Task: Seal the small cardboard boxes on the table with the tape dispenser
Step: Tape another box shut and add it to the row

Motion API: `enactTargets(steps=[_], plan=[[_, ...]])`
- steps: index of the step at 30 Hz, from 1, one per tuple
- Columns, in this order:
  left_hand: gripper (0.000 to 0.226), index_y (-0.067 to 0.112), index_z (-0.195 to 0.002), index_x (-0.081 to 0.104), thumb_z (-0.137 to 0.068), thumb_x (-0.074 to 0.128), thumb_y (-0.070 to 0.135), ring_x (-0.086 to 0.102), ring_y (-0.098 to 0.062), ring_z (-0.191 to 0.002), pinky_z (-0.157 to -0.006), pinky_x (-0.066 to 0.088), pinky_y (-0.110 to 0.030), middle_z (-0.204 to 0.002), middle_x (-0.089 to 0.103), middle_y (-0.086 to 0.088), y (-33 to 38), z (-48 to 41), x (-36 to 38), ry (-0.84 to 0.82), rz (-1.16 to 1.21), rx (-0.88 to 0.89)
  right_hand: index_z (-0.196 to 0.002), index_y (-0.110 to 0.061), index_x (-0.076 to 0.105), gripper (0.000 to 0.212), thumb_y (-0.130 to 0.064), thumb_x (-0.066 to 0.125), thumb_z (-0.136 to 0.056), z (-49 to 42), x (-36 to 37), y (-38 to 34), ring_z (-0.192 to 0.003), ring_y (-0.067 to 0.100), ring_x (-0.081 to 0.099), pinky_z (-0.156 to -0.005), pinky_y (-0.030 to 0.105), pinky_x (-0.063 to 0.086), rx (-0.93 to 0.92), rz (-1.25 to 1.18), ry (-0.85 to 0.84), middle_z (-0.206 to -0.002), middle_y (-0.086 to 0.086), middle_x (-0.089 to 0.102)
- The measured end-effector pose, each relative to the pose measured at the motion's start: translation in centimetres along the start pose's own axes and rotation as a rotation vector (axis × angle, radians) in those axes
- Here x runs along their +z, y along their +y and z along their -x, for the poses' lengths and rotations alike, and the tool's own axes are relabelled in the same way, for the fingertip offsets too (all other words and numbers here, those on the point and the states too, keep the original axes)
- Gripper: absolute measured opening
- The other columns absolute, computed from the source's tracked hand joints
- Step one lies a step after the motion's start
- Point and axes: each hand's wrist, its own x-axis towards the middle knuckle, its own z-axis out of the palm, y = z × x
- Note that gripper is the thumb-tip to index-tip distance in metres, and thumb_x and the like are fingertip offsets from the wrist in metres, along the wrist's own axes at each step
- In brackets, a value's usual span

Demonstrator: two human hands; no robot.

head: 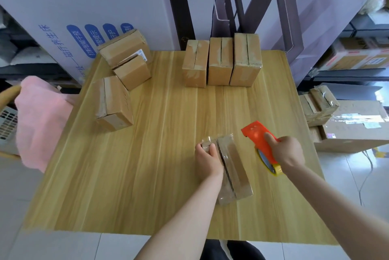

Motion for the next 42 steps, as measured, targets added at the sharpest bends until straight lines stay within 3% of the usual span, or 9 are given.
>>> enactTargets(steps=[5,10,15,18,21,24,28,34,42], plan=[[0.029,0.018,-0.102,0.047,-0.095,0.047,0.046,0.057,-0.014,-0.090,-0.076,0.044,-0.030,-0.105,0.054,0.011,-0.5,1.7,-0.6,-0.037,0.006,0.063,-0.056,-0.008,0.053,0.055,-0.056,0.064,-0.080,3.7,-1.2,-1.3,-0.047,0.019,0.044,-0.045,0.027,0.033,0.206,-0.673,0.068,-0.051,0.003,0.048],[0.040,0.019,-0.113,0.053,-0.095,0.043,0.053,0.057,-0.022,-0.103,-0.073,0.038,-0.030,-0.113,0.057,0.002,-0.9,0.3,-2.3,-0.119,-0.329,0.234,-0.068,-0.009,0.054,0.050,-0.056,0.064,-0.081,5.9,0.9,-1.3,-0.056,0.020,0.051,-0.050,0.029,0.040,0.390,-0.803,-0.058,-0.066,0.008,0.053],[0.076,0.015,-0.148,0.030,-0.087,0.060,0.050,0.041,-0.024,-0.133,-0.104,0.037,-0.037,-0.146,0.042,-0.006,-0.3,-0.4,-3.1,-0.202,-0.217,0.173,-0.064,-0.010,0.053,0.051,-0.056,0.062,-0.083,6.0,1.0,-1.2,-0.050,0.019,0.049,-0.047,0.027,0.040,0.340,-0.809,-0.054,-0.059,0.007,0.052],[0.056,0.011,-0.132,0.053,-0.083,0.074,0.025,0.050,-0.026,-0.122,-0.099,0.046,-0.041,-0.131,0.054,-0.008,-0.1,0.4,-4.1,0.044,-0.352,0.642,-0.061,-0.011,0.052,0.051,-0.055,0.061,-0.084,5.9,0.9,-1.3,-0.047,0.017,0.048,-0.045,0.026,0.038,0.324,-0.802,-0.034,-0.056,0.005,0.051],[0.043,0.009,-0.124,0.063,-0.083,0.064,-0.006,0.054,-0.024,-0.122,-0.102,0.046,-0.034,-0.129,0.060,-0.006,0.3,0.4,-3.8,-0.179,-0.468,0.933,-0.061,-0.011,0.054,0.050,-0.055,0.061,-0.085,5.6,0.6,-1.3,-0.049,0.018,0.049,-0.046,0.027,0.038,0.320,-0.805,-0.040,-0.058,0.006,0.052],[0.061,0.016,-0.140,0.049,-0.086,0.052,-0.012,0.050,-0.011,-0.125,-0.101,0.042,-0.018,-0.146,0.044,0.005,0.8,0.0,-3.6,-0.356,-0.508,0.732,-0.061,-0.011,0.054,0.050,-0.054,0.062,-0.085,5.5,0.6,-1.1,-0.049,0.018,0.048,-0.046,0.026,0.038,0.314,-0.814,-0.054,-0.056,0.006,0.051],[0.077,0.028,-0.146,0.035,-0.082,0.057,-0.007,0.064,-0.006,-0.099,-0.084,0.054,-0.025,-0.154,0.025,0.022,1.8,-1.0,-3.5,-0.414,-0.664,0.547,-0.058,-0.010,0.053,0.051,-0.053,0.063,-0.085,5.8,0.9,-1.1,-0.045,0.017,0.047,-0.045,0.025,0.038,0.287,-0.802,-0.060,-0.053,0.005,0.050],[0.072,0.038,-0.148,0.024,-0.087,0.056,0.016,0.061,-0.023,-0.106,-0.075,0.047,-0.029,-0.124,0.060,0.006,5.2,-2.5,-3.3,-0.496,-1.033,0.547,-0.054,-0.011,0.054,0.053,-0.053,0.063,-0.085,5.9,1.1,-1.2,-0.038,0.012,0.048,-0.041,0.023,0.036,0.268,-0.785,-0.049,-0.043,0.000,0.051],[0.088,0.041,-0.148,0.014,-0.080,0.067,0.026,0.060,-0.022,-0.107,-0.077,0.042,-0.030,-0.122,0.059,0.005,9.1,-4.7,-1.9,-0.806,-1.329,0.438,-0.052,-0.013,0.052,0.053,-0.053,0.063,-0.085,5.9,1.1,-0.9,-0.031,0.006,0.046,-0.039,0.022,0.036,0.253,-0.796,-0.057,-0.033,-0.007,0.047]])
